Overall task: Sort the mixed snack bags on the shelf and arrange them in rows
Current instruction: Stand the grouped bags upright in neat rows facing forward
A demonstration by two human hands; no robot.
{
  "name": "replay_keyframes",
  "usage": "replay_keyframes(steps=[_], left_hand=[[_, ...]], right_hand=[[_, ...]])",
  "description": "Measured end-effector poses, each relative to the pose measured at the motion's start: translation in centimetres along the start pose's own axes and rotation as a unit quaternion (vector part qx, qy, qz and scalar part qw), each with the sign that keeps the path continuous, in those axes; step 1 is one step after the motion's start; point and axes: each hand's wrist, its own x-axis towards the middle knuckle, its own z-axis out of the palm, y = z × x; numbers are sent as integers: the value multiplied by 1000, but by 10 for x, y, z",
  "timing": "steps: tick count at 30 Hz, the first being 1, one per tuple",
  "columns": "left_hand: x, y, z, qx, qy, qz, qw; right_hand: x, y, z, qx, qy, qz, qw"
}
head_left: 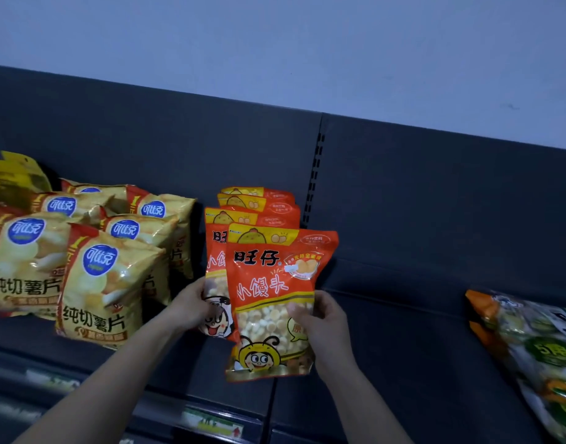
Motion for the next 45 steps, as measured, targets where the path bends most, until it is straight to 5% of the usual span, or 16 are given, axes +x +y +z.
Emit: replay_keyframes(steps=[7,17,23,30,34,45], left_hand=[[0,3,-8,81,22,61,995],[-46,-15,-14,-118,9,113,987],[-47,-37,-12,121,2,183,976],[-45,-40,-8,103,30,193,975],[-45,-45,-8,120,28,193,973],[-42,-44,-9,190,53,167,966]], right_hand=[[1,4,19,-13,10,3,1000],[-5,9,50,-2,5,-30,1000],[-7,19,56,-55,-7,-84,995],[-15,40,32,-291,-118,-97,944],[-19,48,32,-367,-87,-128,917],[-12,57,29,-357,-128,-108,919]])
